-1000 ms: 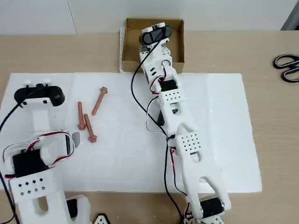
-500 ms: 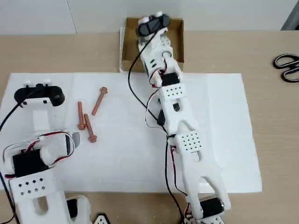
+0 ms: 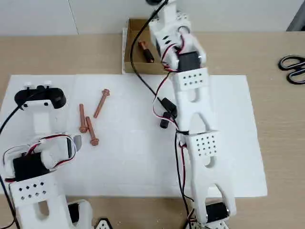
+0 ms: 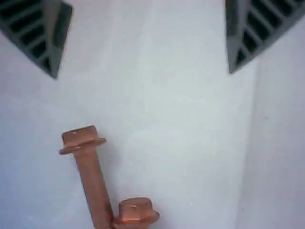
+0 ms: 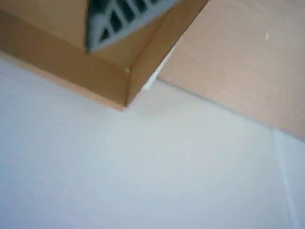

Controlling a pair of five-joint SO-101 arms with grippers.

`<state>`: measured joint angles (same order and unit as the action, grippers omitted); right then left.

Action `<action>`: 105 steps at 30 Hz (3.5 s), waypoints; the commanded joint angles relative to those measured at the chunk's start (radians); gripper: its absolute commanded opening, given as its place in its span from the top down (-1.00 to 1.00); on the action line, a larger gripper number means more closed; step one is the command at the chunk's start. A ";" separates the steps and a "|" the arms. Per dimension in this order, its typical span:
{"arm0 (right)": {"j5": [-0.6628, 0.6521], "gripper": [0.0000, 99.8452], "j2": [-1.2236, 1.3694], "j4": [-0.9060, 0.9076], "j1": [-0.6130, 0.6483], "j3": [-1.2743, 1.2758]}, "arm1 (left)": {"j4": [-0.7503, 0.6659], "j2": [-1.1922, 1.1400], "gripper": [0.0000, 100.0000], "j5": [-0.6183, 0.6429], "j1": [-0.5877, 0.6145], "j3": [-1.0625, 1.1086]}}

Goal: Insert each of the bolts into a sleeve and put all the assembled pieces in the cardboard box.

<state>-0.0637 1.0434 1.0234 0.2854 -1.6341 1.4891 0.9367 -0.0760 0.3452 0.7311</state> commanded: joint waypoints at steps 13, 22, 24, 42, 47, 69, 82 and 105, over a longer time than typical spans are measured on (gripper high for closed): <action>-0.003 0.75 -0.438 0.659 -0.099 -0.048 | -0.020 0.014 0.57 -0.005 -0.002 -0.004; -0.003 0.75 -0.562 0.668 -0.124 -0.048 | -0.020 0.014 0.57 -0.005 -0.002 -0.004; -0.003 0.75 -0.584 0.670 -0.124 -0.048 | -0.020 0.014 0.57 -0.005 -0.002 -0.004; 0.000 0.75 -1.046 0.662 -0.090 0.997 | -0.020 0.014 0.57 -0.005 0.000 -0.004; 0.009 0.75 -1.075 0.648 0.012 1.254 | -0.020 0.014 0.57 -0.005 0.000 -0.002; 0.585 0.75 -1.073 0.265 0.133 1.738 | -0.020 0.012 0.57 -0.005 0.000 -0.002; 0.585 0.75 -1.073 0.019 0.131 1.904 | -0.020 0.012 0.57 -0.005 0.000 -0.002; 0.585 0.75 -0.921 -0.157 0.130 2.027 | -0.020 0.012 0.57 -0.005 0.000 -0.002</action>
<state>0.5132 0.1074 0.8884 0.4112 0.4020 1.4891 0.9367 -0.0760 0.3452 0.7311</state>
